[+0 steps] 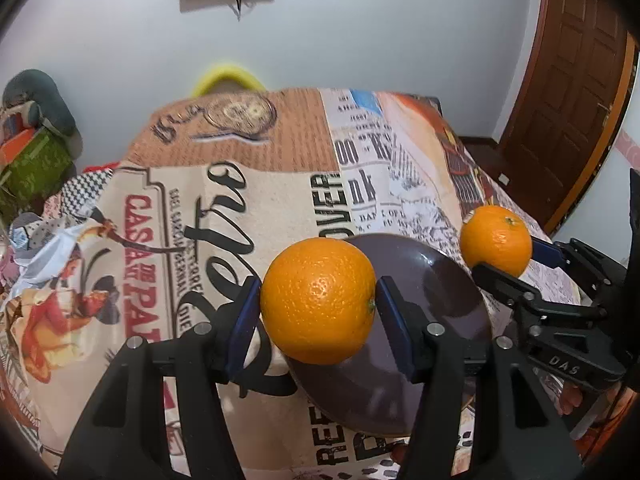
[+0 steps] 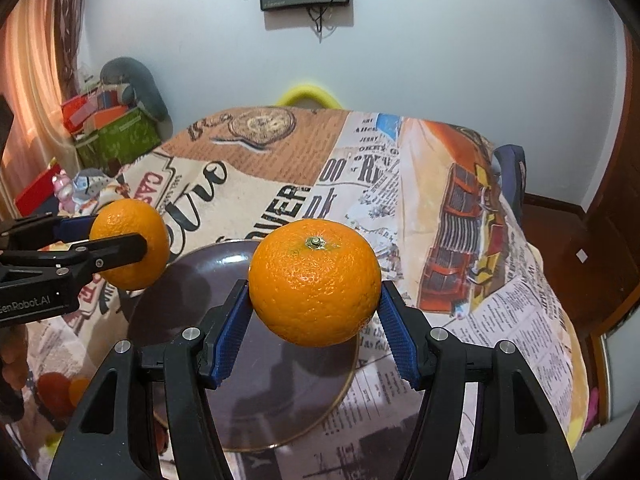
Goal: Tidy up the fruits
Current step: 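Carry both oranges onto the grey plate and open both tools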
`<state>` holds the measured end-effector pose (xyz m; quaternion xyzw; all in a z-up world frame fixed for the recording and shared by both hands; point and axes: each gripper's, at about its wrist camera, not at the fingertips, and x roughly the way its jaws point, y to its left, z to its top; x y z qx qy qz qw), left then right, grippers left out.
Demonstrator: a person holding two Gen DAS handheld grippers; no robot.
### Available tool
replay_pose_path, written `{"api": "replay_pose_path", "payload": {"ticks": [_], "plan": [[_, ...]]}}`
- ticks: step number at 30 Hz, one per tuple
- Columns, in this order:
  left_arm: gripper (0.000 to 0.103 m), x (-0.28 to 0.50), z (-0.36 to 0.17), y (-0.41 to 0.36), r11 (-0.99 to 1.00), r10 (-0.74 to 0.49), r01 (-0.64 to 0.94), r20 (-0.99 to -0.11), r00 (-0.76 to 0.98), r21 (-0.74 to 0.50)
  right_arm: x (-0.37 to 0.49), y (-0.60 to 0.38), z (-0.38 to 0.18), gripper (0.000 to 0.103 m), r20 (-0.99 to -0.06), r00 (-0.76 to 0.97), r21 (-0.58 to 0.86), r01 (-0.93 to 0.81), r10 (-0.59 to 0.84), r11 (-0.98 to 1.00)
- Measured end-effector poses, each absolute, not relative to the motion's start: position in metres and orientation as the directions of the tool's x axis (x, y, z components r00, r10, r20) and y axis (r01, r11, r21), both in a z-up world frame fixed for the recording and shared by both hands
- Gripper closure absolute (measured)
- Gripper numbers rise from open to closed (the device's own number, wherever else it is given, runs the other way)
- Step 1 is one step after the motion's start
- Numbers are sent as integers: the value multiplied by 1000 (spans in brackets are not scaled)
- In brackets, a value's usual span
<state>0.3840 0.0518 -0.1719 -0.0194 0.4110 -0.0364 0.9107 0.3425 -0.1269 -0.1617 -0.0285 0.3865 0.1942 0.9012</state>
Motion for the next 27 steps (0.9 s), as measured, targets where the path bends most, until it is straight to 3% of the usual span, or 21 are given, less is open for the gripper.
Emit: {"api": "replay_pose_path", "payload": {"ticks": [11,27], "plan": [[45,408,-201,46,996,-87,63,-816,572,-61,363,-120,-188,43,-780,541,105,-382,314,918],[41,409,-201,44,996,-78,70,-817,571,-47,367,-108,-205,41,-832,480,68,-410,278,910]]}}
